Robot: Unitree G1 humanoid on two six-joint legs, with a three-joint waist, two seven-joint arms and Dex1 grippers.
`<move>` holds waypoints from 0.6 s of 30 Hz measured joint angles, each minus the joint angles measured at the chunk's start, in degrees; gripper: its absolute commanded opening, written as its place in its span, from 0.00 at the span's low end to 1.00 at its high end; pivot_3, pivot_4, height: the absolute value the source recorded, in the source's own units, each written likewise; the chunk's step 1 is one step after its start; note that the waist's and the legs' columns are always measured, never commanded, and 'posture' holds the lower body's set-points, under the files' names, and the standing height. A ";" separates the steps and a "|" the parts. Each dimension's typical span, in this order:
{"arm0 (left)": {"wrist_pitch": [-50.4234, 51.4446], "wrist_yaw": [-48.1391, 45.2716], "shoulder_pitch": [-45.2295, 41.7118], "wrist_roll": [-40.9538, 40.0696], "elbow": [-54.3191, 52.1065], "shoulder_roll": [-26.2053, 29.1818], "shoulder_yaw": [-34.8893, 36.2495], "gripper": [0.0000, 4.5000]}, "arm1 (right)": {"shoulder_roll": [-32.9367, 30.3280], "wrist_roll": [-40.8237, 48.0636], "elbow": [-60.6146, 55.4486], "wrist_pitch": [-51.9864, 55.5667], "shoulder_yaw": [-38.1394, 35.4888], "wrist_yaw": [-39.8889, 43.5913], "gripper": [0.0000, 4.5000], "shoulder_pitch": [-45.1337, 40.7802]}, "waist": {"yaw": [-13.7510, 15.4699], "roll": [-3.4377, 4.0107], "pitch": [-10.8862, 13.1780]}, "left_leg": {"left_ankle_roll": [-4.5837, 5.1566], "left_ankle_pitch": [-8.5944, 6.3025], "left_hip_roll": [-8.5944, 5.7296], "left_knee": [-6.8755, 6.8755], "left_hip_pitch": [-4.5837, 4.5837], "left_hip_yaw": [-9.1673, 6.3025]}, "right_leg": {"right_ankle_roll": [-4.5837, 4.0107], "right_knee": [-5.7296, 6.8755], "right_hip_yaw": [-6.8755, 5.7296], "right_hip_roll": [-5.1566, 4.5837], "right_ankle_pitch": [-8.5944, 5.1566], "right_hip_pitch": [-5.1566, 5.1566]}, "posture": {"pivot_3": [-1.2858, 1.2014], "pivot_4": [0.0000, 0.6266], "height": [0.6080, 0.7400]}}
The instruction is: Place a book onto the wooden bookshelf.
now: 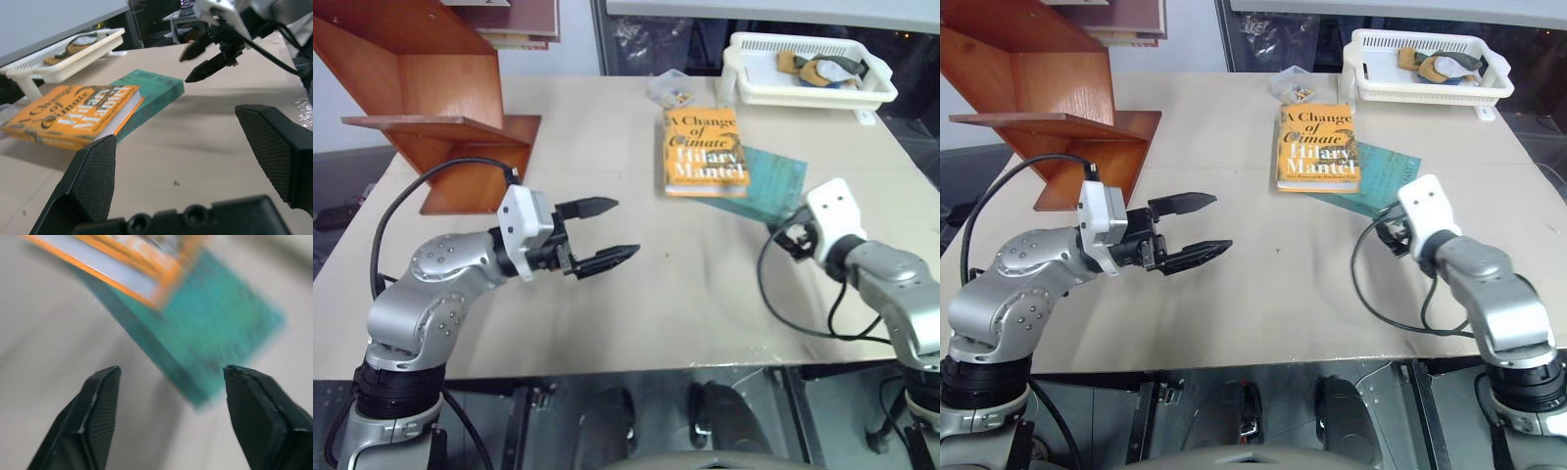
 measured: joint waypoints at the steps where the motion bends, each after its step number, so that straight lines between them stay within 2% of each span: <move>1: -0.24 0.28 0.07 0.23 0.28 -0.11 0.04 1.00 | -0.01 -3.00 1.55 -3.22 3.27 0.01 0.72 -1.65 | -0.03 0.00 0.00 | -0.01 0.01 0.00 0.00 -0.01 0.00 | -0.01 0.00 0.00 0.00 0.00 0.00 | 0.52 0.24 1.00; 3: -0.81 0.80 -0.03 1.05 1.44 -0.17 0.11 1.00 | 0.51 -10.22 8.24 -10.89 10.75 0.12 0.72 -6.35 | -0.31 -0.02 0.00 | -0.10 0.06 -0.02 0.00 -0.03 0.02 | -0.01 -0.01 0.00 0.00 0.00 -0.02 | 0.52 0.24 1.00; 6: -0.44 2.00 -0.11 0.97 2.10 -0.28 0.46 1.00 | 3.00 -15.49 15.46 -17.14 14.88 0.16 0.72 -9.31 | -0.09 -0.05 0.01 | -0.22 0.13 -0.03 0.00 -0.10 -0.01 | 0.12 -0.03 -0.03 -0.02 0.06 -0.02 | 0.52 0.24 1.00; 11: 3.73 7.88 -0.47 -1.37 2.48 -2.38 2.97 1.00 | 8.26 -20.48 23.35 -23.87 16.00 -0.37 0.72 -12.99 | -0.16 -0.07 0.02 | -0.23 0.14 -0.03 -0.01 -0.13 -0.01 | 0.13 -0.03 -0.05 -0.02 0.10 -0.05 | 0.52 0.24 1.00; 12: 4.35 8.92 -0.49 -1.49 2.48 -2.77 3.17 1.00 | 9.92 -19.75 23.85 -24.00 15.59 -0.22 0.72 -12.97 | -0.14 -0.07 0.02 | -0.23 0.14 -0.03 -0.01 -0.13 -0.01 | 0.12 -0.02 -0.05 -0.02 0.11 -0.05 | 0.52 0.24 1.00; 14: 5.65 12.00 -0.44 -2.44 2.53 -4.33 4.56 1.00 | 18.85 -11.48 24.11 -20.37 9.15 0.98 0.72 -12.33 | -0.22 -0.10 0.02 | -0.24 0.14 0.00 0.00 -0.12 -0.01 | 0.02 0.03 -0.05 0.00 0.18 -0.05 | 0.52 0.24 1.00; 16: 6.29 14.17 -0.53 -3.09 2.50 -5.43 5.16 1.00 | 25.82 -3.64 22.97 -16.10 4.39 2.07 0.61 -12.03 | -0.38 -0.10 0.02 | -0.24 0.14 0.02 0.01 -0.09 -0.03 | 0.00 0.07 -0.05 0.02 0.19 -0.01 | 0.52 0.24 1.00; 18: 6.78 15.48 -0.33 -3.50 2.51 -5.62 5.54 1.00 | 29.14 0.57 21.87 -13.06 2.51 3.03 0.46 -12.15 | -0.33 -0.10 0.01 | -0.24 0.14 0.00 0.01 -0.09 -0.02 | 0.00 0.07 -0.07 -0.02 0.19 0.00 | 0.52 0.24 1.00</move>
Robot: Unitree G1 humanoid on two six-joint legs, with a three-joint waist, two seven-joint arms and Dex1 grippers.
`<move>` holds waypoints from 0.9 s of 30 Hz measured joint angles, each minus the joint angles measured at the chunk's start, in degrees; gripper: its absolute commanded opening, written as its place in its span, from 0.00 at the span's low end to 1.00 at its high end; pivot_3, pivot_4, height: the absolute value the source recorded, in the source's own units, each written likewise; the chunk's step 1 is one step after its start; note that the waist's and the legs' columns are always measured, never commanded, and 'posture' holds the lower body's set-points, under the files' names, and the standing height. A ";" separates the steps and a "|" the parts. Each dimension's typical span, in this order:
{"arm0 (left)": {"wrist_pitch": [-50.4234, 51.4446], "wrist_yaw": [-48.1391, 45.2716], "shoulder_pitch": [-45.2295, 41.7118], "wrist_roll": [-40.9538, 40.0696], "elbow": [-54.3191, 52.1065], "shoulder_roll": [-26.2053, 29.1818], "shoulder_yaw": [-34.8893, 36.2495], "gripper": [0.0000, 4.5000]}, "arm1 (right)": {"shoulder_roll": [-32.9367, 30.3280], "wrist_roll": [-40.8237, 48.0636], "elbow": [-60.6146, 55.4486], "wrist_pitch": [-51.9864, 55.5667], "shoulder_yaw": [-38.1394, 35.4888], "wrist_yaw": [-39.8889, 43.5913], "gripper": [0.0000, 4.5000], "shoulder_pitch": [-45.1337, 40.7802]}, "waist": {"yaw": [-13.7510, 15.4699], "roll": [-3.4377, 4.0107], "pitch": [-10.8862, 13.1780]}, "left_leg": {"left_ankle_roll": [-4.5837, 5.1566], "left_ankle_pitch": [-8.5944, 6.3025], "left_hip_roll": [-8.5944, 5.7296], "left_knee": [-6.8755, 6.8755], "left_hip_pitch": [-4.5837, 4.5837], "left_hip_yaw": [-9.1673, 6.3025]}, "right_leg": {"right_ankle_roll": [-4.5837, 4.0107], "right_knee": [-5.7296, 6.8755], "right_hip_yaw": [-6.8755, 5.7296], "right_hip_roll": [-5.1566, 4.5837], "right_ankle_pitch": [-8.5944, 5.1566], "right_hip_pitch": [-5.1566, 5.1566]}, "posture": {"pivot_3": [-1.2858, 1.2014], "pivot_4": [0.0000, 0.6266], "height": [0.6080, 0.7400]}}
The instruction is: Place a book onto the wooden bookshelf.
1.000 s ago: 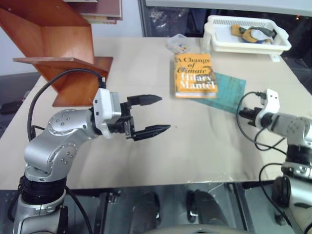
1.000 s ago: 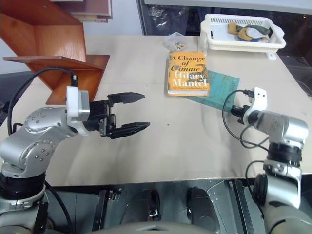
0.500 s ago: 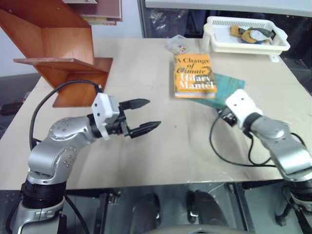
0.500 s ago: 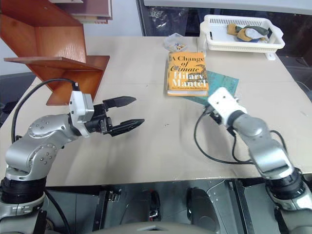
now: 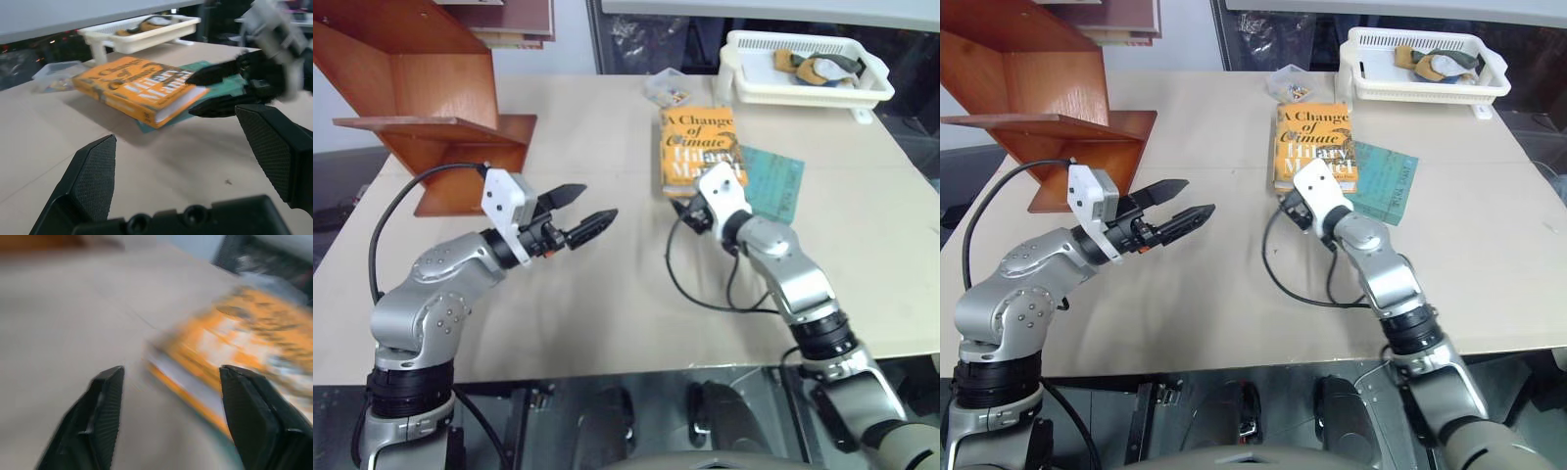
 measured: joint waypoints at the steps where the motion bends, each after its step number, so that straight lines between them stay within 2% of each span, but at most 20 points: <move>1: 0.18 0.38 0.01 -0.19 0.00 -0.01 0.58 1.00 | 0.71 0.71 -0.12 0.97 -0.24 0.04 0.36 -0.13 | 0.12 -0.01 -0.01 | 0.00 0.00 -0.02 0.00 -0.01 0.00 | 0.00 -0.01 -0.04 -0.04 0.00 0.00 | 0.52 0.24 1.00; 2: 0.42 0.70 0.00 -0.38 0.01 -0.02 1.23 1.00 | 1.28 1.25 -0.11 1.71 -0.38 0.05 0.27 -0.30 | 0.13 -0.01 -0.01 | 0.00 -0.01 -0.02 0.00 -0.01 0.00 | 0.00 -0.01 -0.04 -0.06 0.00 0.00 | 0.52 0.24 1.00; 3: 0.67 1.15 -0.04 -0.63 0.03 -0.01 1.74 1.00 | 1.76 1.46 0.01 2.04 -0.43 0.02 0.21 -0.53 | 0.11 -0.01 -0.01 | 0.00 -0.01 -0.03 0.00 0.00 0.00 | -0.01 0.00 -0.04 -0.07 0.00 0.00 | 0.52 0.24 1.00; 5: 1.17 1.85 -0.14 -1.27 0.94 -0.02 2.72 1.00 | 4.04 1.61 2.91 2.32 -0.54 -0.33 0.01 -2.96 | -0.05 -0.01 -0.01 | 0.00 -0.01 -0.03 0.00 0.01 -0.01 | -0.01 0.03 -0.04 -0.06 -0.01 -0.01 | 0.52 0.24 1.00; 7: 1.33 2.44 -0.18 -1.47 1.36 -0.01 3.09 1.00 | 5.84 1.60 5.60 2.09 -0.86 -1.10 0.01 -5.13 | -0.30 -0.01 -0.01 | 0.00 -0.01 -0.02 -0.01 0.01 -0.01 | -0.02 0.06 -0.07 -0.05 -0.01 -0.01 | 0.52 0.24 1.00; 13: 2.43 4.18 -0.32 -2.23 1.42 0.33 4.39 1.00 | 13.46 0.74 27.77 -5.64 -4.32 -6.22 0.01 -15.57 | -0.61 -0.01 -0.01 | -0.01 -0.01 -0.02 -0.03 0.00 0.03 | -0.07 0.08 -0.09 -0.05 -0.02 -0.03 | 0.52 0.24 1.00; 18: 3.40 5.88 0.55 -2.45 0.41 0.76 6.57 1.00 | 15.41 -1.13 43.93 -12.82 -6.16 -10.64 0.01 -21.77 | -0.50 -0.01 0.00 | -0.02 -0.01 -0.06 -0.06 -0.07 0.06 | -0.07 0.04 -0.18 -0.14 -0.02 -0.04 | 0.52 0.24 1.00; 22: 3.83 6.71 1.79 -2.89 -0.85 0.76 7.26 1.00 | 14.85 -1.77 47.68 -13.74 -7.61 -12.84 0.01 -23.22 | -0.51 -0.01 0.00 | -0.02 0.00 -0.10 -0.05 -0.15 0.01 | -0.07 0.03 -0.27 -0.22 -0.02 -0.05 | 0.52 0.24 1.00; 27: 3.85 6.77 1.78 -3.44 -1.18 0.76 7.81 1.00 | 13.86 -2.32 43.38 -10.63 -8.07 -13.73 0.01 -21.04 | -0.58 -0.01 0.00 | -0.03 0.00 -0.09 -0.06 -0.15 -0.06 | -0.07 0.04 -0.29 -0.22 -0.02 -0.05 | 0.52 0.24 1.00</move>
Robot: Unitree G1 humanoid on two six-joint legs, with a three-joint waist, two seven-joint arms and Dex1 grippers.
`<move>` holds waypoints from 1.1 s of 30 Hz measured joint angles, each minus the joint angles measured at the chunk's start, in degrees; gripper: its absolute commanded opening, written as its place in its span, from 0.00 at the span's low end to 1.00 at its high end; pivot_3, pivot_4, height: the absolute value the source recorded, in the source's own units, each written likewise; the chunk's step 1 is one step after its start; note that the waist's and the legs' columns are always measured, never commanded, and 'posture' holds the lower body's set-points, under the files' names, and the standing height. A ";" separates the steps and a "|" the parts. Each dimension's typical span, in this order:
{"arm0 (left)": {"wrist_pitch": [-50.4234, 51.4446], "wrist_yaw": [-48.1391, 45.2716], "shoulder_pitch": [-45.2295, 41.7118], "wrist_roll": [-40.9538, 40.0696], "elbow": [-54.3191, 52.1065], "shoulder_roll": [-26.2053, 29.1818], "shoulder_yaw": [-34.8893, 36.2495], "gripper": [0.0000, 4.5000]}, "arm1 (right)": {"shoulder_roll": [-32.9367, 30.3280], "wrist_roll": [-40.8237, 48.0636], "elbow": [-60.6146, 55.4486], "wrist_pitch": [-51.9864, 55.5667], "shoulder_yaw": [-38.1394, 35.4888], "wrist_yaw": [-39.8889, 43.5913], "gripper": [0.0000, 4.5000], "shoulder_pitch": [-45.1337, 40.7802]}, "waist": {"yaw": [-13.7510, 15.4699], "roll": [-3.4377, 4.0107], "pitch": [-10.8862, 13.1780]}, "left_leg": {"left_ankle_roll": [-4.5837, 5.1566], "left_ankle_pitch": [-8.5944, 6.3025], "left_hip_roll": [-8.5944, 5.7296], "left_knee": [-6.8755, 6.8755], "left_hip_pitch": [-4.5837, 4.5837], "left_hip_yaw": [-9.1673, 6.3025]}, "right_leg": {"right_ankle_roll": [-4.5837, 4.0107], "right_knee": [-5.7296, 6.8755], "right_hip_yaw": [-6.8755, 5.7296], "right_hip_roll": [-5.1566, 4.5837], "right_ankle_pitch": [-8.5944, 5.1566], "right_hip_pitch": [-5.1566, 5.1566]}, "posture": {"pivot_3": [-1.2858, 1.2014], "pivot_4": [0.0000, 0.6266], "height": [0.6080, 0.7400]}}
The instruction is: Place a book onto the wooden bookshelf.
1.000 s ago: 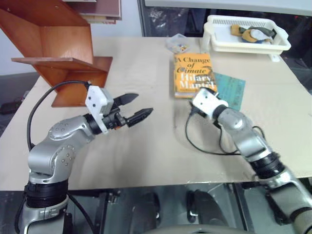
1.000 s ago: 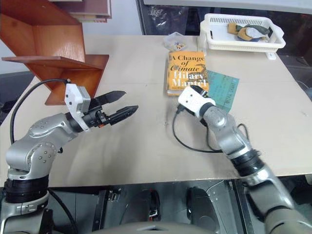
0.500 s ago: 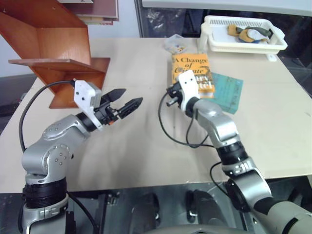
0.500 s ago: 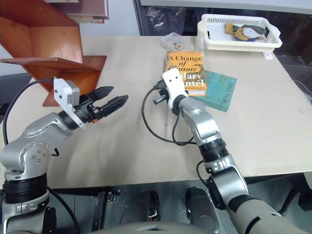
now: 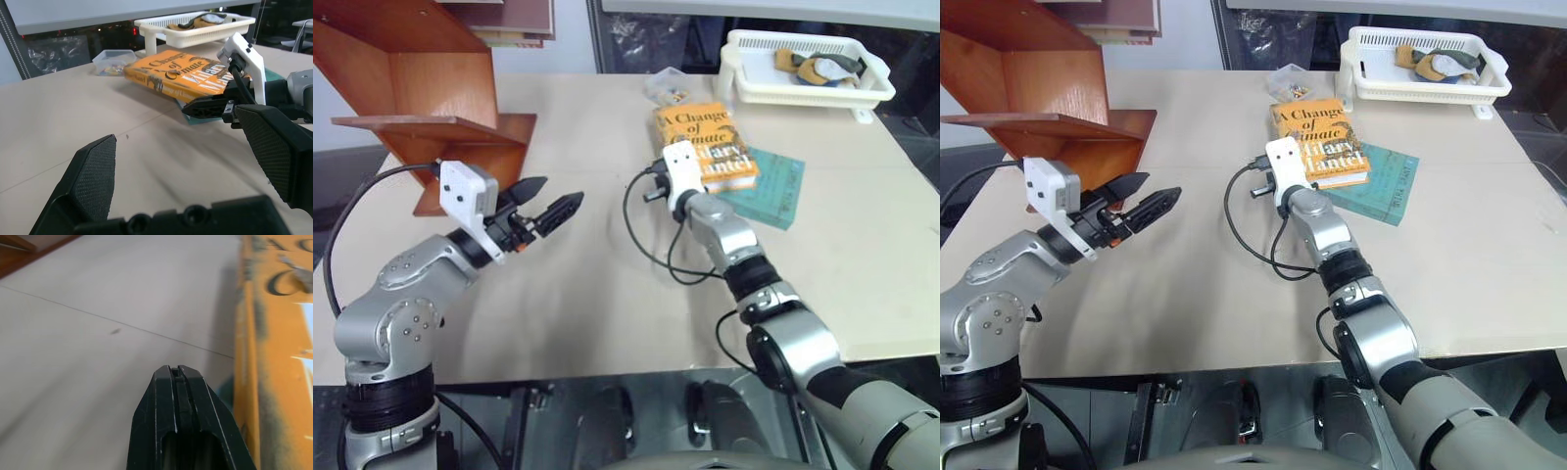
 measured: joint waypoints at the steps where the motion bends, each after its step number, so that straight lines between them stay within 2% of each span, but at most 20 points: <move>1: 0.00 0.02 -0.19 0.00 0.12 -0.04 -0.07 1.00 | -0.18 -0.08 -2.68 1.45 0.03 0.03 0.01 1.60 | 0.03 0.00 0.00 | 0.00 0.00 0.00 0.00 0.00 -0.02 | 0.00 0.00 0.00 0.00 0.00 0.00 | 0.52 0.24 1.00; 4: 0.30 0.55 -1.75 -0.01 1.32 -0.32 -0.74 1.00 | -0.96 -0.15 -10.10 5.54 1.04 1.30 0.01 5.75 | 0.07 0.00 0.00 | 0.00 0.00 -0.01 0.00 -0.02 -0.04 | 0.01 0.00 -0.02 -0.01 0.00 0.00 | 0.52 0.24 1.00; 7: 2.23 1.90 -4.45 -0.34 3.41 -1.43 -2.15 1.00 | -2.96 0.50 -20.04 9.48 3.81 5.44 0.17 10.50 | 0.28 0.00 0.00 | 0.00 0.00 -0.04 0.01 -0.08 -0.12 | 0.01 -0.02 -0.09 -0.03 -0.01 0.00 | 0.52 0.24 1.00; 10: 5.55 4.30 -8.25 -1.39 6.99 -3.92 -3.66 1.00 | -6.19 1.73 -33.31 14.80 6.27 9.40 0.48 16.30 | 0.31 -0.03 -0.02 | 0.01 0.00 -0.07 0.02 -0.12 -0.35 | 0.03 -0.04 -0.12 -0.04 -0.01 0.01 | 0.52 0.24 1.00; 12: 7.29 5.44 -10.72 -1.52 9.61 -5.41 -4.81 1.00 | -8.52 1.76 -39.91 17.41 6.76 10.19 0.64 19.15 | 0.45 -0.03 -0.02 | 0.01 0.00 -0.10 0.03 -0.14 -0.41 | 0.04 -0.03 -0.16 -0.05 -0.01 0.01 | 0.52 0.24 1.00; 13: 7.89 6.03 -11.83 -1.49 11.26 -5.92 -5.03 1.00 | -9.93 1.47 -42.81 18.62 7.08 10.32 0.76 20.45 | 0.40 -0.04 -0.02 | 0.01 0.01 -0.11 0.04 -0.16 -0.45 | 0.04 -0.05 -0.19 -0.04 -0.01 0.01 | 0.52 0.24 1.00; 15: 8.57 6.85 -13.64 -1.48 13.58 -7.32 -5.17 1.00 | -12.01 0.35 -45.73 19.30 7.54 10.08 0.92 21.77 | 0.38 -0.04 -0.02 | 0.02 0.01 -0.13 0.04 -0.16 -0.47 | 0.04 -0.03 -0.20 -0.05 -0.02 0.01 | 0.52 0.24 1.00; 20: 8.60 6.31 -16.32 -0.44 16.59 -8.52 -7.49 1.00 | -18.01 -8.01 -46.41 16.70 10.05 7.08 0.92 21.36 | -0.12 -0.04 -0.02 | 0.01 0.01 -0.12 0.01 -0.14 -0.48 | 0.02 -0.02 -0.19 -0.01 -0.03 -0.01 | 0.52 0.24 1.00; 25: 8.52 5.63 -16.59 0.15 16.74 -8.48 -7.91 1.00 | -14.49 -5.39 -44.32 17.98 3.71 4.76 0.92 21.08 | 0.14 -0.05 -0.01 | 0.01 0.02 -0.14 0.04 -0.20 -0.49 | 0.03 -0.04 -0.21 -0.04 -0.02 -0.01 | 0.52 0.24 1.00; 26: 8.52 5.62 -16.74 0.18 16.74 -8.48 -7.91 1.00 | -14.04 -3.74 -44.00 18.85 0.31 4.39 0.92 20.45 | 0.27 -0.05 -0.01 | 0.01 0.02 -0.15 0.05 -0.24 -0.51 | 0.03 -0.05 -0.24 -0.05 -0.02 -0.01 | 0.52 0.24 1.00; 27: 8.52 5.63 -16.78 0.19 16.74 -8.47 -7.85 1.00 | -14.25 -1.93 -43.17 19.50 -3.31 4.22 0.79 19.17 | 0.48 -0.05 -0.01 | 0.01 0.02 -0.18 0.07 -0.28 -0.57 | 0.03 -0.06 -0.31 -0.09 -0.02 -0.01 | 0.52 0.24 1.00; 28: 8.52 5.65 -16.76 0.20 16.73 -8.47 -7.83 1.00 | -15.69 -0.28 -42.00 20.02 -6.97 4.25 0.73 17.45 | 0.60 -0.05 -0.01 | 0.01 0.02 -0.19 0.09 -0.32 -0.61 | 0.03 -0.07 -0.36 -0.10 -0.02 -0.01 | 0.52 0.24 1.00; 32: 8.55 5.93 -16.70 0.15 16.63 -8.46 -7.64 1.00 | -17.95 3.16 -37.96 20.95 -13.73 4.69 0.31 13.03 | 0.65 -0.04 -0.01 | 0.01 0.02 -0.19 0.06 -0.36 -0.67 | 0.02 -0.12 -0.45 -0.08 -0.02 -0.01 | 0.52 0.24 1.00; 33: 8.57 6.07 -16.66 0.10 16.57 -8.55 -7.65 1.00 | -18.48 4.35 -33.97 21.11 -15.36 4.69 0.20 10.61 | 0.37 -0.04 0.00 | 0.02 0.02 -0.18 0.06 -0.36 -0.67 | 0.02 -0.12 -0.44 -0.08 -0.02 -0.02 | 0.52 0.24 1.00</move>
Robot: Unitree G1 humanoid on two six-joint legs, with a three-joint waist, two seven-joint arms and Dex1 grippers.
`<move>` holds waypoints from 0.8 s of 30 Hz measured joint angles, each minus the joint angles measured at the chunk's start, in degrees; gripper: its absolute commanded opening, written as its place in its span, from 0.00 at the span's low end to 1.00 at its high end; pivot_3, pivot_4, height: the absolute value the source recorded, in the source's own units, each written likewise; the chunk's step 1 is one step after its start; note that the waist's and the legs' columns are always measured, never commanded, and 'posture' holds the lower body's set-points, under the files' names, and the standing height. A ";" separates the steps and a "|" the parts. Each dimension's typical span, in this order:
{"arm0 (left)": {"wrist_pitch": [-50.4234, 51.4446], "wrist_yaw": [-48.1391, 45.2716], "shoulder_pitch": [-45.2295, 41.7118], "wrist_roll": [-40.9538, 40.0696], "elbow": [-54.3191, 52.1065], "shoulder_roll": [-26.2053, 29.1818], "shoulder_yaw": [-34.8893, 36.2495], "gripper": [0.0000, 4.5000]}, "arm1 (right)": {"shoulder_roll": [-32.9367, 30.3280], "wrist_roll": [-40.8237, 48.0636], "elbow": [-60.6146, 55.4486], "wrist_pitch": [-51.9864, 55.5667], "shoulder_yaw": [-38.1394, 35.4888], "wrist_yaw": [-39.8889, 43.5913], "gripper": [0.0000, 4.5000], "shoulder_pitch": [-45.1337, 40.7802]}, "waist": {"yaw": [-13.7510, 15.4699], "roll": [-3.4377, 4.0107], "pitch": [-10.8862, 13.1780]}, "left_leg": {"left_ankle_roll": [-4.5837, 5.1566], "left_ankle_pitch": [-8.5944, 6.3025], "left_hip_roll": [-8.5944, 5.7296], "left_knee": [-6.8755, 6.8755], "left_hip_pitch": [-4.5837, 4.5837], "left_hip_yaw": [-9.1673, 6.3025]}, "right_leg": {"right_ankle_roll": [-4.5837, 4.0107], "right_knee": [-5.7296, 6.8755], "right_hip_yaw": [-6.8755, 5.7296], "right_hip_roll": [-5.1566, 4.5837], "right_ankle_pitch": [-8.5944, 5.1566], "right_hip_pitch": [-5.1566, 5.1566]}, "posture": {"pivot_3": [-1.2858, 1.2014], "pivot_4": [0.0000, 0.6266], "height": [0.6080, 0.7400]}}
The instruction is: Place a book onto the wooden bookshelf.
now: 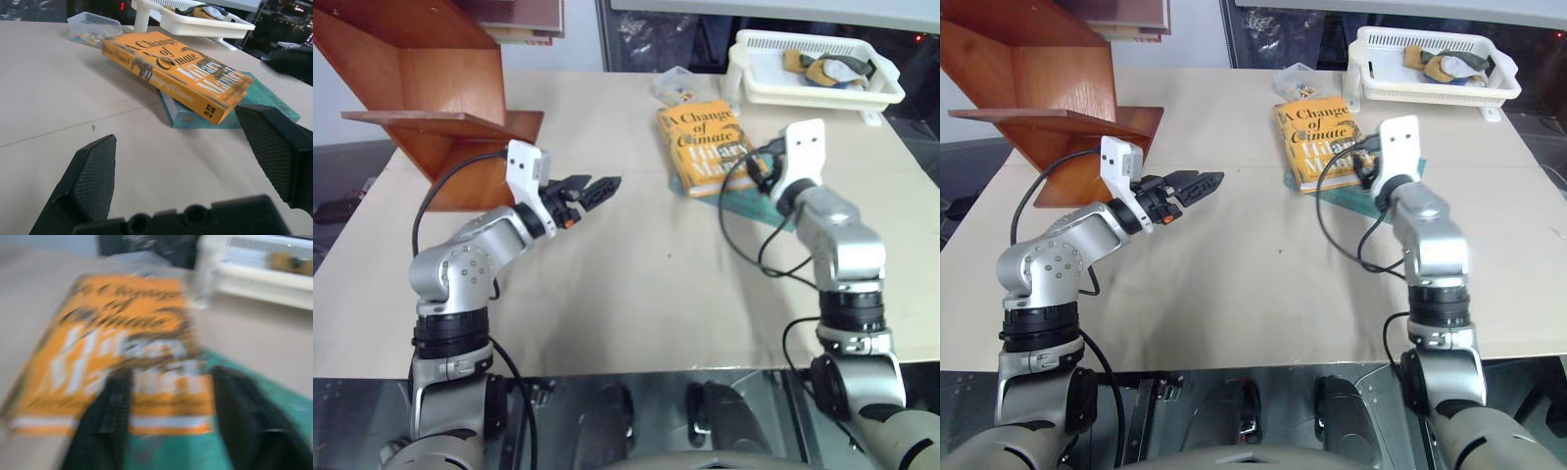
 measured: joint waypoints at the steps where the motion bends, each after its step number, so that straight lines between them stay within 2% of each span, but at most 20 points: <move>1: 0.01 0.04 0.09 -0.03 -0.08 0.00 0.04 1.00 | -0.06 0.33 1.08 0.01 -0.37 0.00 0.08 -0.70 | -0.23 0.02 0.01 | 0.00 0.00 0.00 0.00 0.00 0.00 | 0.00 0.00 0.00 0.00 0.00 0.00 | 0.52 0.24 1.00; 2: 0.04 0.17 0.25 -0.05 -0.20 -0.04 0.16 1.00 | -0.32 1.24 4.99 0.21 -1.62 0.01 0.02 -3.07 | -0.43 0.03 0.02 | 0.01 0.00 0.00 0.00 0.01 0.03 | 0.00 0.02 0.04 0.00 0.01 -0.01 | 0.52 0.24 1.00; 7: 0.24 1.40 1.53 -0.36 -1.89 -0.03 1.59 1.00 | -3.47 4.00 25.48 -2.01 -4.43 3.47 0.02 -14.26 | -0.36 0.04 0.02 | 0.01 0.01 0.00 -0.03 -0.01 0.03 | -0.01 -0.02 -0.02 0.01 0.00 0.00 | 0.52 0.24 1.00; 11: 1.09 2.52 3.32 -1.21 -3.50 -0.02 2.90 1.00 | -4.85 2.94 37.51 -7.85 -1.79 8.24 0.02 -16.02 | -0.21 0.04 0.03 | 0.01 0.00 -0.03 -0.03 -0.16 0.04 | 0.01 -0.15 -0.11 -0.03 0.01 -0.01 | 0.52 0.24 1.00; 19: 2.31 4.01 5.81 -2.39 -7.68 0.03 3.87 1.00 | -3.30 -1.47 56.66 -26.71 2.64 12.80 0.02 -23.82 | -0.54 0.09 0.06 | -0.03 0.03 0.00 0.00 -0.08 0.00 | 0.01 -0.01 -0.11 -0.01 0.01 -0.01 | 0.52 0.24 1.00; 24: 2.55 5.07 6.22 -3.18 -8.55 0.13 4.74 1.00 | -0.46 -3.20 64.42 -32.77 3.64 12.82 0.02 -27.88 | -0.40 0.09 0.06 | -0.04 0.03 -0.01 0.00 -0.14 0.01 | 0.01 -0.06 -0.13 -0.04 0.01 -0.01 | 0.52 0.24 1.00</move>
